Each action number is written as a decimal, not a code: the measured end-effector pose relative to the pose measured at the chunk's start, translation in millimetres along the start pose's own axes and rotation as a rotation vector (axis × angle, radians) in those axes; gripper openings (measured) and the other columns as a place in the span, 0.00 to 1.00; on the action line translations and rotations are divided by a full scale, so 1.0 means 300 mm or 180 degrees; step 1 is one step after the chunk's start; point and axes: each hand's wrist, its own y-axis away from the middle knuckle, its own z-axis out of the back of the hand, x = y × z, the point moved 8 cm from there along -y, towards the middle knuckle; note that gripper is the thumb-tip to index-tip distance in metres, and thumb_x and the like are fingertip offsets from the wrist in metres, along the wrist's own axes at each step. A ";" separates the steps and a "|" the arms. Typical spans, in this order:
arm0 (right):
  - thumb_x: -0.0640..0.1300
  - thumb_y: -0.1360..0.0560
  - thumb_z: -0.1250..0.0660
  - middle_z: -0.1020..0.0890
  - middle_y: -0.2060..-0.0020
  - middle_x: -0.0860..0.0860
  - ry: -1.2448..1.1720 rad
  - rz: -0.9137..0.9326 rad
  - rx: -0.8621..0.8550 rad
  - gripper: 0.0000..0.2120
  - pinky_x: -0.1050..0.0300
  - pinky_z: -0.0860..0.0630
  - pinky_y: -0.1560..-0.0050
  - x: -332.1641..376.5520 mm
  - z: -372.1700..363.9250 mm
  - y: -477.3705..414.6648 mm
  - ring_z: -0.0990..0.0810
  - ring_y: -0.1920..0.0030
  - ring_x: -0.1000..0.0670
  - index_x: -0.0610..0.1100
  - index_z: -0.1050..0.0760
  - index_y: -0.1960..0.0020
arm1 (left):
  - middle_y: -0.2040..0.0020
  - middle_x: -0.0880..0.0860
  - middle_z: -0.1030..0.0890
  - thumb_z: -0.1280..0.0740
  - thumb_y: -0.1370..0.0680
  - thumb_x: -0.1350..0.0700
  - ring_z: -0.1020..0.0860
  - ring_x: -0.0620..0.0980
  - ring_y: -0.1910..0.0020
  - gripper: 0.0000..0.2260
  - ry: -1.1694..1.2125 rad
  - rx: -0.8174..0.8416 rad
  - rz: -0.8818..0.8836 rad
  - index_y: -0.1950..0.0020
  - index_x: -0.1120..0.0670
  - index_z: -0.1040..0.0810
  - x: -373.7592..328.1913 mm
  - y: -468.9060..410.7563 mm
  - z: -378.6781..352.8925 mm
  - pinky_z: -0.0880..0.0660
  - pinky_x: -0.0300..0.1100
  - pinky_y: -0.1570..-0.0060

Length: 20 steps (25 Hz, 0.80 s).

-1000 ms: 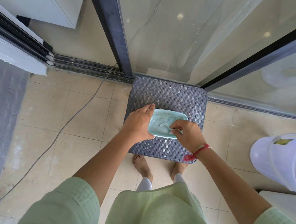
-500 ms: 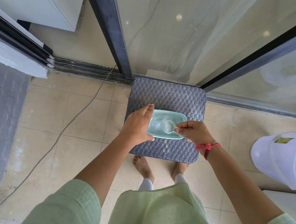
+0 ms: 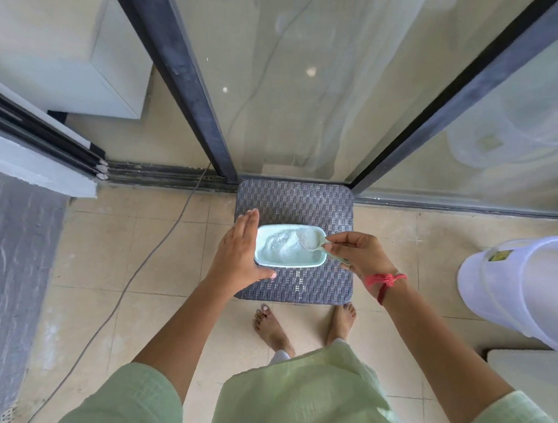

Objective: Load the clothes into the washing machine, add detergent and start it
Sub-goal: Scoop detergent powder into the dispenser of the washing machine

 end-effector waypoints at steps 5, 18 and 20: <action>0.36 0.27 0.31 0.20 0.70 0.53 -0.1382 0.0078 -0.0034 0.04 0.65 0.29 0.67 0.127 0.098 0.298 0.25 0.66 0.55 0.43 0.21 0.59 | 0.25 0.57 0.40 0.25 0.31 0.50 0.41 0.54 0.26 0.42 0.0542 -0.0679 -0.0372 0.24 0.58 0.44 -0.250 0.146 0.226 0.41 0.47 0.29; 0.39 0.27 0.33 0.23 0.68 0.54 -0.3194 0.0742 -0.1069 0.05 0.69 0.31 0.70 -0.209 1.053 1.255 0.26 0.69 0.60 0.44 0.23 0.52 | 0.41 0.56 0.25 0.36 0.27 0.48 0.30 0.47 0.40 0.24 0.1100 -0.0808 -0.2332 0.35 0.60 0.28 -1.512 0.573 0.077 0.39 0.27 0.37; 0.39 0.28 0.33 0.23 0.66 0.53 -0.3344 0.0858 -0.1361 0.10 0.69 0.31 0.72 -0.319 1.216 1.415 0.26 0.70 0.60 0.42 0.24 0.47 | 0.40 0.55 0.26 0.36 0.27 0.47 0.29 0.48 0.40 0.25 0.1169 -0.0501 -0.2592 0.34 0.59 0.29 -1.746 0.661 -0.056 0.39 0.27 0.38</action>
